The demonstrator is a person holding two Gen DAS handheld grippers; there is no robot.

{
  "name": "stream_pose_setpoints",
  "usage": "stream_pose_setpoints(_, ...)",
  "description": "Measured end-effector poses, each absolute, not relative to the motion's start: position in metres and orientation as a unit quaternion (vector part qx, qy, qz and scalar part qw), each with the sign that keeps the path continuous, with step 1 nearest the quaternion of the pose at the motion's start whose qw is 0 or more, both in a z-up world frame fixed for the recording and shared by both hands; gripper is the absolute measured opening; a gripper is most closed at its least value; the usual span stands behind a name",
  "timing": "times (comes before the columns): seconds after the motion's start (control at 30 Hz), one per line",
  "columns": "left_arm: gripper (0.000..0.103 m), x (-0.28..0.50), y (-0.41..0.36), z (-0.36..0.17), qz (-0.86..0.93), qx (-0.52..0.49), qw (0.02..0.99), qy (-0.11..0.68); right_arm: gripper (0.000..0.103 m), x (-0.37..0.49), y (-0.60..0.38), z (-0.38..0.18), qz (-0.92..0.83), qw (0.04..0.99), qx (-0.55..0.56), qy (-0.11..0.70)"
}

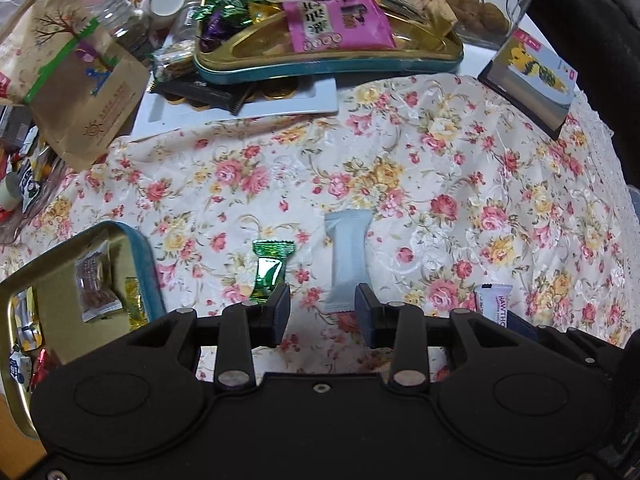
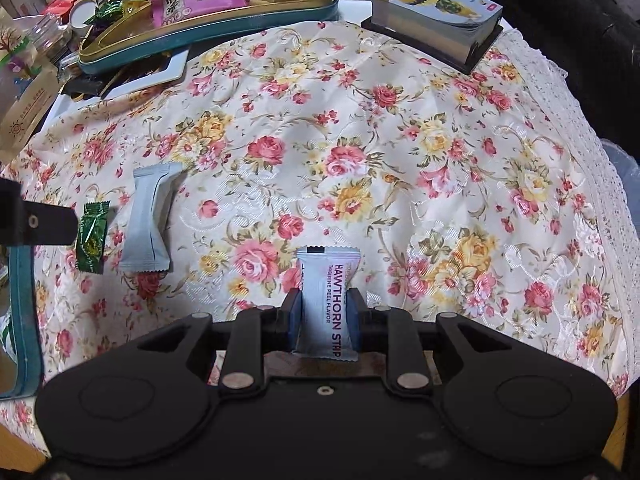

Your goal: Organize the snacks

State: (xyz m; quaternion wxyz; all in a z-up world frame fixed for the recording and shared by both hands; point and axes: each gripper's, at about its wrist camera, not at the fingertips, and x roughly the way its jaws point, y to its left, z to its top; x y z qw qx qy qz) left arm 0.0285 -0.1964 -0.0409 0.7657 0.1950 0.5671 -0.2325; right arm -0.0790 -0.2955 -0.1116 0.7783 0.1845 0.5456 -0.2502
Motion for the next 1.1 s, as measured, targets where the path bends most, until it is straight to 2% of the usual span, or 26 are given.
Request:
stream_pose_setpoints(0.53,0.046,0.031,-0.204,-0.056,-0.218,0.185,0.757,0.587,0.023,-0.079,-0.299,-0.113,-0.258,0.793,0.166,0.527)
stream_pose_setpoints(0.7,0.046,0.036,-0.198,-0.056,-0.217,0.173,0.755,0.594,0.027,-0.078,-0.299,-0.113,-0.251,0.795,0.167,0.526)
stream_pose_setpoints(0.87,0.046,0.041,-0.197,-0.056,-0.217,0.156,0.756,0.598,0.022,-0.082,-0.307,-0.113,-0.252,0.789,0.190,0.527)
stream_pose_setpoints(1.1,0.046,0.046,-0.197,-0.062,-0.221,0.123,0.750,0.612,0.022,-0.085,-0.319,-0.093,-0.265,0.782,0.216,0.521)
